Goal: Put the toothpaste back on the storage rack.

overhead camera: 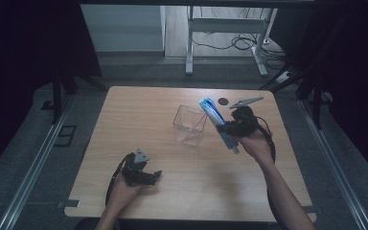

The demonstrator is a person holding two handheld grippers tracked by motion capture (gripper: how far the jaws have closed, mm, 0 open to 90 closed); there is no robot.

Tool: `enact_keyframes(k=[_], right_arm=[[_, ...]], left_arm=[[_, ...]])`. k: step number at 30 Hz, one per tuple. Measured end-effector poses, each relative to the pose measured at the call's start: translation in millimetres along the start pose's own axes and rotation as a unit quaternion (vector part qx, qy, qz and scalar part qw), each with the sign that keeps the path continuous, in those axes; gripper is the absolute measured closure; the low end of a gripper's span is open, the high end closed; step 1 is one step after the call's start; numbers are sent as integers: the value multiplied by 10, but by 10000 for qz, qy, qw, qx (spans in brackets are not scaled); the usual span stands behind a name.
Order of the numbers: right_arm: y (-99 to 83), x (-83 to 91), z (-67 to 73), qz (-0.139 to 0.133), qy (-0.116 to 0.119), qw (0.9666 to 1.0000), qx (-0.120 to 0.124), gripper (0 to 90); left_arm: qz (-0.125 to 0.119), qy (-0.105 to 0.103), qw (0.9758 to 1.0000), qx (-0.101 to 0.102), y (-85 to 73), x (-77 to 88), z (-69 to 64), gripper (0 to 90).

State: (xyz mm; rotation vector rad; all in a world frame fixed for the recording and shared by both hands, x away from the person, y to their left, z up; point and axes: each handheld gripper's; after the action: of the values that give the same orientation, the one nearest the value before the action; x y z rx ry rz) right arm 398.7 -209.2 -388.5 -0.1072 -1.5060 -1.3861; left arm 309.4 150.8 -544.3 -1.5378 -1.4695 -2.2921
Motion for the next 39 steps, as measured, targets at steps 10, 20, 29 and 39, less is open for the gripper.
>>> enact_keyframes(k=[10,20,29,39], right_arm=[[229,-83,93,-255,49,9997,-17,728],[408,-185,180,-475,76,9988,6,728],[592,-382,262,-582,96,9983,3,728],[738,-574,306,-769,97,9970,-56,728]], left_arm=[[2,-3,10000,-1,0,0,1,120],[6,-2,10000,2,0,1,0,120],[13,-3,10000,-7,1,2,2,120],[6,-2,10000,-5,0,1,2,120]])
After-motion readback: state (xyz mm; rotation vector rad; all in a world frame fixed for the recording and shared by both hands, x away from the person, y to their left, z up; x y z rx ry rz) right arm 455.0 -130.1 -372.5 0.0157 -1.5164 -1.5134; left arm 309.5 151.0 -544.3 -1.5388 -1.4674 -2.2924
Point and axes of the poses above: each handheld gripper's, and its own axes: x roughly backward along the jaws, y roughly out of its top, z roughly to its left, and after that the axes turned 8 degrees about -x, right-handed
